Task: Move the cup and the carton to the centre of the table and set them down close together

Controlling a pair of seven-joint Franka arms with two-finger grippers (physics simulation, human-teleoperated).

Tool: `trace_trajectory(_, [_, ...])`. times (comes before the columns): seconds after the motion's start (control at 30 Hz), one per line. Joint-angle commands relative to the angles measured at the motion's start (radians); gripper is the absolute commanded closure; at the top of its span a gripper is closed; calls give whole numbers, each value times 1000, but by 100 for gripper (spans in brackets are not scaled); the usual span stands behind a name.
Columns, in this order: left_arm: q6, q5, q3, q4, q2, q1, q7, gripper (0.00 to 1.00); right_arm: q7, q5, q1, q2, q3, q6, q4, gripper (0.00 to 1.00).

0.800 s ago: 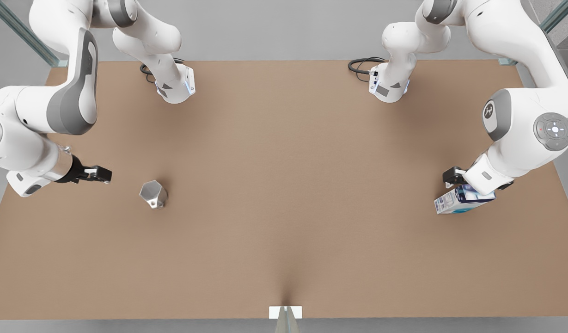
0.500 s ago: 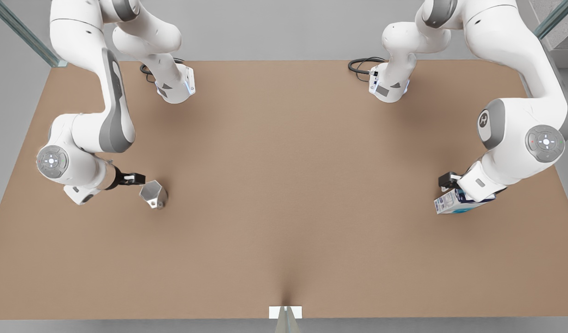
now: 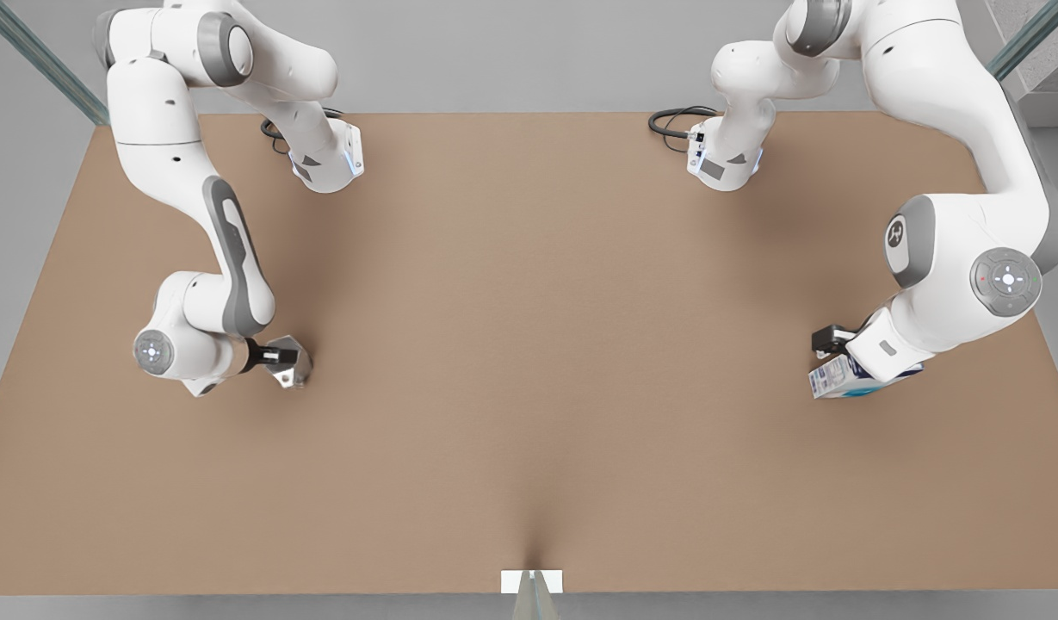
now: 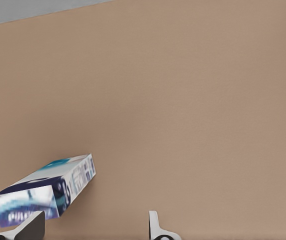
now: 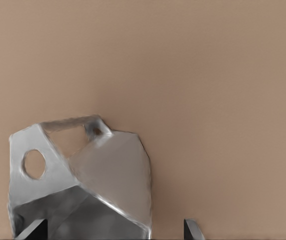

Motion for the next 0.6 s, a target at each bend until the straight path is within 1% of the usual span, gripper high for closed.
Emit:
trace_trajectory(0.0, [0,0,0,0,0,0,0,0,0,0,1,0,0,-2,0,0])
trace_trajectory(0.17, [-2,0,0,0,-2,-2,0,0,-17,-19,-2,14,-2,-2,-2,0])
trace_trajectory(0.2, [-5,0,0,0,-2,-2,0,0,-17,-19,-1,14,-3,-2,-2,6])
trace_trajectory(0.27, [-5,0,0,0,-2,-2,0,0,-23,-34,-4,20,-3,-2,-2,13])
trace_trajectory(0.3, [-5,1,0,0,-2,-2,0,0,-23,-34,-4,20,-3,-2,-2,23])
trace_trajectory(0.33, [-9,1,0,0,-2,-2,-2,0,-23,-34,-4,21,-3,-3,0,38])
trace_trajectory(0.37, [-9,1,0,0,-3,-2,-2,0,-23,-34,-4,21,-3,-3,-2,49])
trace_trajectory(0.4, [-9,0,0,0,-3,-2,-2,0,-23,-34,-7,20,-3,-11,-2,54])
trace_trajectory(0.5, [-12,1,0,0,-5,-3,-2,0,58,-31,-28,14,-6,-66,3,55])
trace_trajectory(0.53, [-17,1,0,0,-6,-3,-3,0,60,-33,-30,14,-6,-67,3,59])
trace_trajectory(0.57, [-17,1,0,0,-6,-3,-3,0,60,-33,-30,12,-6,-68,3,72])
